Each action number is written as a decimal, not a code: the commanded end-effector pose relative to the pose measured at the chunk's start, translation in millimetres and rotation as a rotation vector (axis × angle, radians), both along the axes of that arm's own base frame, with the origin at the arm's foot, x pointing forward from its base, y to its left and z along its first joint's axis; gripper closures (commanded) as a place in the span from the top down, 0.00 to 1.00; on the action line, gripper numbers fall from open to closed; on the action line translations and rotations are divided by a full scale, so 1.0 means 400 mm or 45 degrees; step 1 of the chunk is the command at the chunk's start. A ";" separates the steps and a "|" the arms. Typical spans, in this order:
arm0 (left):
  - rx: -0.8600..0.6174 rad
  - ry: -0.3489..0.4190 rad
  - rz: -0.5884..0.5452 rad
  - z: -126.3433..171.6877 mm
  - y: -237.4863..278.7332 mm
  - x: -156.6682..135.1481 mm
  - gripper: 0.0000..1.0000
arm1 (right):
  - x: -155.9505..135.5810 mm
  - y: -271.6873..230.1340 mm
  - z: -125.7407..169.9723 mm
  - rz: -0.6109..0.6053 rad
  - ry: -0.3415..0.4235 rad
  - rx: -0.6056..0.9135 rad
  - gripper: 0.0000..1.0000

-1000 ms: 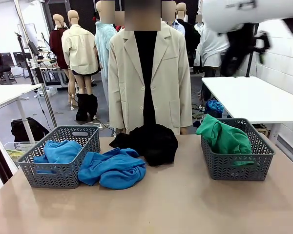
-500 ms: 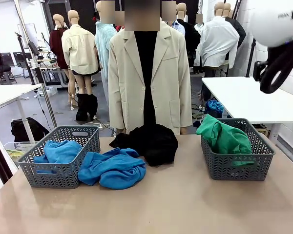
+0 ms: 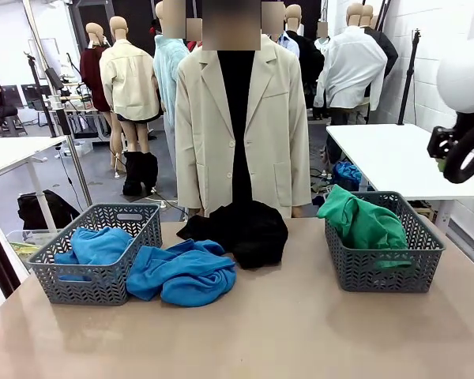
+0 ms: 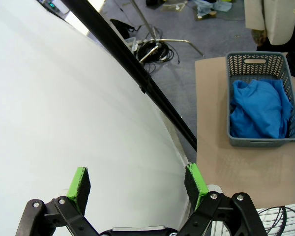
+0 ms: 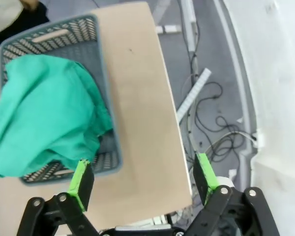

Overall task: Sort the tops and bottoms.
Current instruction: Lift clothes from the center of the table with your left hand.

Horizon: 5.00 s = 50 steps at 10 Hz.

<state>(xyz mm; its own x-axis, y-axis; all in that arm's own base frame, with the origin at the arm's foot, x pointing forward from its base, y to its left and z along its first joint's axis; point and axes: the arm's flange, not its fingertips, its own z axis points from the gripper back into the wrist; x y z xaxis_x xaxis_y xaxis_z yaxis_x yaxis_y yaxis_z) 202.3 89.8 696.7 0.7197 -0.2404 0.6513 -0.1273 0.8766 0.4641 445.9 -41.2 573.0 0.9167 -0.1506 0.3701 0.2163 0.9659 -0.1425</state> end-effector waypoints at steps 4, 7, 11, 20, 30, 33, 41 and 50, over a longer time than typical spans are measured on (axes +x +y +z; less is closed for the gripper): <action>-0.053 -0.016 -0.226 0.014 -0.111 0.010 1.00 | 0.000 0.000 0.000 0.000 0.000 0.000 1.00; -0.302 0.173 -0.925 -0.025 -0.428 0.064 1.00 | 0.000 0.000 0.000 0.000 0.000 0.000 1.00; -0.356 0.216 -0.985 -0.094 -0.576 0.034 1.00 | 0.000 0.000 0.000 0.000 0.000 0.000 1.00; -0.418 0.530 -1.257 -0.396 -0.720 0.263 1.00 | 0.000 0.000 0.000 0.000 0.000 0.000 1.00; -0.100 0.735 -1.289 -0.720 -0.800 0.418 1.00 | 0.000 0.000 0.000 0.000 0.000 0.000 1.00; -0.051 0.742 -1.287 -0.763 -0.806 0.455 1.00 | 0.000 0.000 0.000 0.000 0.000 0.000 1.00; 0.036 0.836 -1.396 -0.912 -0.844 0.533 1.00 | 0.000 0.000 0.000 0.000 0.000 0.000 1.00; 0.051 0.815 -1.360 -0.923 -0.830 0.553 0.01 | 0.000 0.000 0.000 0.000 0.000 0.000 1.00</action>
